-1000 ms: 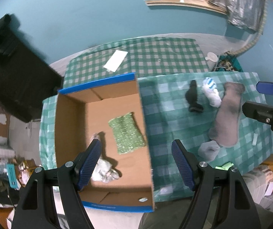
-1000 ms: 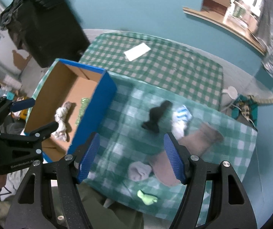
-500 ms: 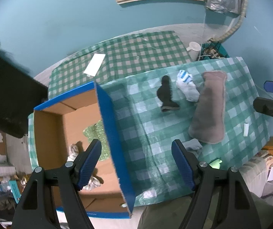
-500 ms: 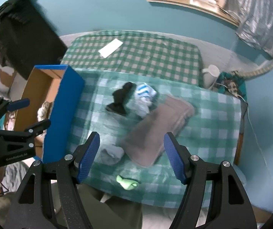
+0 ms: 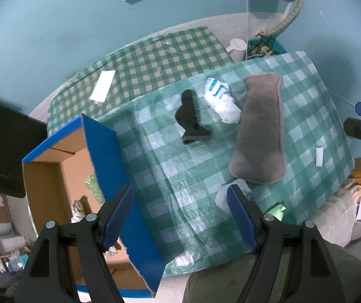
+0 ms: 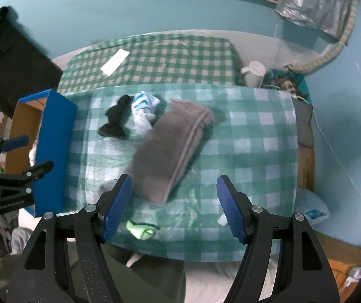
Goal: Organize soft objects
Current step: 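Move both tools back over the table toward the grey sock ball and white tube, then grasp the grey sock ball with the left tool while the right grasps the white tube, then carry the grey sock ball and white tube with both tools toward the box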
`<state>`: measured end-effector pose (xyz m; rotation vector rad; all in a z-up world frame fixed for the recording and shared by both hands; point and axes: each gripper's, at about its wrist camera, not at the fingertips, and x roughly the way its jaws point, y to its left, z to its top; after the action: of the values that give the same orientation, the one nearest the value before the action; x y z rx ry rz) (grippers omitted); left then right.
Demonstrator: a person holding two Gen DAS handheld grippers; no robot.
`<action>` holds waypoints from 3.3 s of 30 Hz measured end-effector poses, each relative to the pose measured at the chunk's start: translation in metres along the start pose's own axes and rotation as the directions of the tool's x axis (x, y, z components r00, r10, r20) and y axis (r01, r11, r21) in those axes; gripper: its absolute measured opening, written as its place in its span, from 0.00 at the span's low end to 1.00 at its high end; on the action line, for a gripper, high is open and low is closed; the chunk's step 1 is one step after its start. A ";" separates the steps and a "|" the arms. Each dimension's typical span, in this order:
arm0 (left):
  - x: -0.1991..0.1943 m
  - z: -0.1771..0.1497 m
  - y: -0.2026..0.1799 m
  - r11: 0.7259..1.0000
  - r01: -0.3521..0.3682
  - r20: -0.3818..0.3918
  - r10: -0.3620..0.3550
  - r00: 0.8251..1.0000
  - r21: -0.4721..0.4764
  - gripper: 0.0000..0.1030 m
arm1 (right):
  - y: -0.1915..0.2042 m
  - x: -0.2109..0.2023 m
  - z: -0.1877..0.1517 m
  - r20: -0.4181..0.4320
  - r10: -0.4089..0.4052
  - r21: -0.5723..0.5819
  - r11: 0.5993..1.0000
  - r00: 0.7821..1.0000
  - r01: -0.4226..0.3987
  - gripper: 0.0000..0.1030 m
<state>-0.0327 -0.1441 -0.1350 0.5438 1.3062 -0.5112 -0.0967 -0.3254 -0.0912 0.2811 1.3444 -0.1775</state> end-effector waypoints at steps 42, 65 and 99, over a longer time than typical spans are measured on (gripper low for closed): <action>0.112 -0.013 -0.078 0.989 0.107 -0.155 -0.091 0.984 0.102 0.76 | -0.099 0.112 -0.075 -0.149 -0.023 0.181 0.982 0.989 0.050 0.68; 0.137 -0.016 -0.069 0.995 0.080 -0.187 -0.070 0.980 0.051 0.68 | -0.100 0.150 -0.075 -0.200 -0.035 0.156 0.985 0.979 0.068 0.49; 0.077 -0.031 -0.009 0.996 0.094 -0.074 -0.094 0.993 -0.010 0.35 | -0.052 0.091 -0.057 -0.155 -0.005 -0.022 1.000 0.988 0.002 0.16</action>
<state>-0.0471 -0.1347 -0.2165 0.5011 1.4088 -0.5685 -0.1453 -0.3550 -0.1966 0.2785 1.5005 -0.1459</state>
